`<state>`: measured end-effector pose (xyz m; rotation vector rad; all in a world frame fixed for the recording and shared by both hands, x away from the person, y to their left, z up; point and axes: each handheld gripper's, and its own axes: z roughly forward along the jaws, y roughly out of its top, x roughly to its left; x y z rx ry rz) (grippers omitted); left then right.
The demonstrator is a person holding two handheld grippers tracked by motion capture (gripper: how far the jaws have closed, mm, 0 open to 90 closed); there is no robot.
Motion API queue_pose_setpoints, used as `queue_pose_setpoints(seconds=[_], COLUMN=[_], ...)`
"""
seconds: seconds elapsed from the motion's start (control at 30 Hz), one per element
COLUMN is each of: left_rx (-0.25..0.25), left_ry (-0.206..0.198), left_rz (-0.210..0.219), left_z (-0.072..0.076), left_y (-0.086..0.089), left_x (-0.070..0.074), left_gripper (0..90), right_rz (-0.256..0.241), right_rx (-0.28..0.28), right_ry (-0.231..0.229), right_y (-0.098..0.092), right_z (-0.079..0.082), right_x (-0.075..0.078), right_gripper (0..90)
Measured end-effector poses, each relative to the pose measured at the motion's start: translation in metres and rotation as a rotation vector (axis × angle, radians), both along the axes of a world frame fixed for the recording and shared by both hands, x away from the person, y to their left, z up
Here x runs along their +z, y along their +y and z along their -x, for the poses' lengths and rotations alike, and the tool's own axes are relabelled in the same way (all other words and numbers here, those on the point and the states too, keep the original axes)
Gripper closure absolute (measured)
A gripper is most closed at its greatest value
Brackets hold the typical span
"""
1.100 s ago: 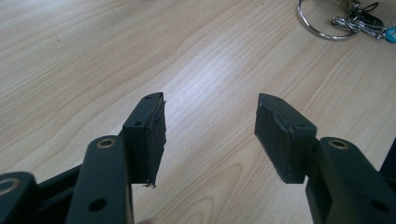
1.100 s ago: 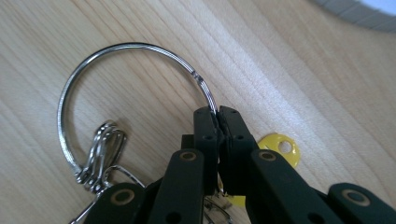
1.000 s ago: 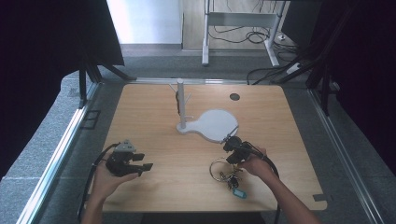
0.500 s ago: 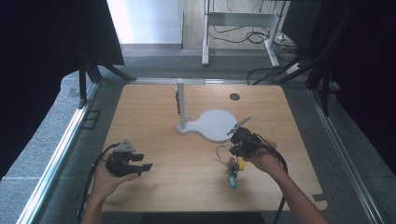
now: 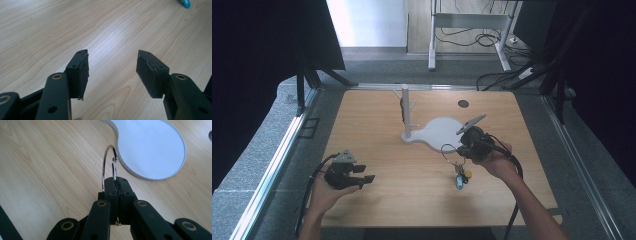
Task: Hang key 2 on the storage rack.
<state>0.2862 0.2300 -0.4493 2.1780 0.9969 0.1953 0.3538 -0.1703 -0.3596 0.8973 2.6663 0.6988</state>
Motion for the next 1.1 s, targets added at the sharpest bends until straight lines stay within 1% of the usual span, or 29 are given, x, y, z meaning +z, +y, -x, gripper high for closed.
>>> queue_pose_setpoints(seconds=[0.27, 0.43, 0.5, 0.6, 0.83, 0.9, 1.1], left_rx=[0.007, 0.009, 0.011, 0.013, 0.005, 0.010, 0.007], left_ry=[0.000, -0.003, -0.004, -0.003, 0.001, 0.002, 0.001], left_rz=[0.012, 0.019, 0.021, 0.024, 0.023, 0.028, 0.033], left_z=[0.001, 0.001, 0.001, 0.001, 0.000, 0.000, 0.001], left_y=[0.002, 0.004, 0.004, 0.005, 0.005, 0.006, 0.006], left_x=[0.000, 0.001, 0.001, 0.001, 0.000, 0.000, 0.001], left_gripper=[44.3, 44.3, 44.3, 44.4, 44.4, 44.4, 44.5], right_rz=[-0.004, 0.003, 0.007, 0.002, 0.010, 0.010, 0.008], right_rx=[0.012, 0.028, 0.022, 0.021, 0.024, 0.021, 0.014], right_ry=[-0.033, -0.033, -0.036, -0.033, -0.056, -0.059, -0.058], right_y=[0.013, 0.022, 0.026, 0.031, 0.043, 0.046, 0.053], right_z=[-0.004, -0.010, -0.013, -0.019, -0.031, -0.035, -0.048], right_x=[0.016, 0.023, 0.025, 0.031, 0.047, 0.051, 0.056], right_gripper=[87.9, 87.9, 87.9, 87.9, 87.9, 87.9, 87.9])
